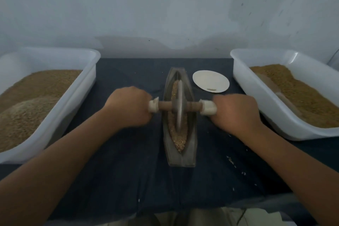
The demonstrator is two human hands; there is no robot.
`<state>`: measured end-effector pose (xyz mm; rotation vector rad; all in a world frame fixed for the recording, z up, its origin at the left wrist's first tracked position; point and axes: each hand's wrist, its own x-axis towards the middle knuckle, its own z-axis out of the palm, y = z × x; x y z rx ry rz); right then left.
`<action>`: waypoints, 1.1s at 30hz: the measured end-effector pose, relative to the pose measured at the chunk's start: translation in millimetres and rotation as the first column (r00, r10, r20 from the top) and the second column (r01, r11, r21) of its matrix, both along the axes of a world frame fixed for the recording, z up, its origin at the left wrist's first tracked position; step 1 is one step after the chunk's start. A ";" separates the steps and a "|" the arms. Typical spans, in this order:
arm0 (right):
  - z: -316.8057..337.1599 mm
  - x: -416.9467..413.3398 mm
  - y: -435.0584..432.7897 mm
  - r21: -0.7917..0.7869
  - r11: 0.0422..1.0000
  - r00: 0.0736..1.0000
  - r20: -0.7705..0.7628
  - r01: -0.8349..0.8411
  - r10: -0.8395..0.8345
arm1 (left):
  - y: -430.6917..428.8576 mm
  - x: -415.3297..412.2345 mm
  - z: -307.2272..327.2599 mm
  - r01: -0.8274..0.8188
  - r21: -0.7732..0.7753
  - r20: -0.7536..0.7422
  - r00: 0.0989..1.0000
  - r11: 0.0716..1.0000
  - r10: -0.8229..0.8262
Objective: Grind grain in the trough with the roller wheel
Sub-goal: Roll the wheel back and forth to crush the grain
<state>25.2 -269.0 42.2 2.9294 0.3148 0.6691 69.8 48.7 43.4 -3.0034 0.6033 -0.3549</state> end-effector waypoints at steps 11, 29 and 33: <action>0.9 70.0 9.7 0.067 0.989 0.991 -0.036 0.134 -0.132 | -28.9 46.3 14.4 -0.187 -0.045 -0.024 0.982 0.981 0.186; 12.0 66.2 11.8 0.044 0.992 0.990 -0.070 0.122 -0.119 | -26.2 50.0 11.3 -0.193 -0.051 -0.074 0.979 0.980 0.189; 3.9 16.0 0.9 -0.007 1.000 0.999 -0.036 0.003 -0.004 | -0.7 5.3 -3.9 -0.065 -0.018 -0.013 0.998 0.998 0.064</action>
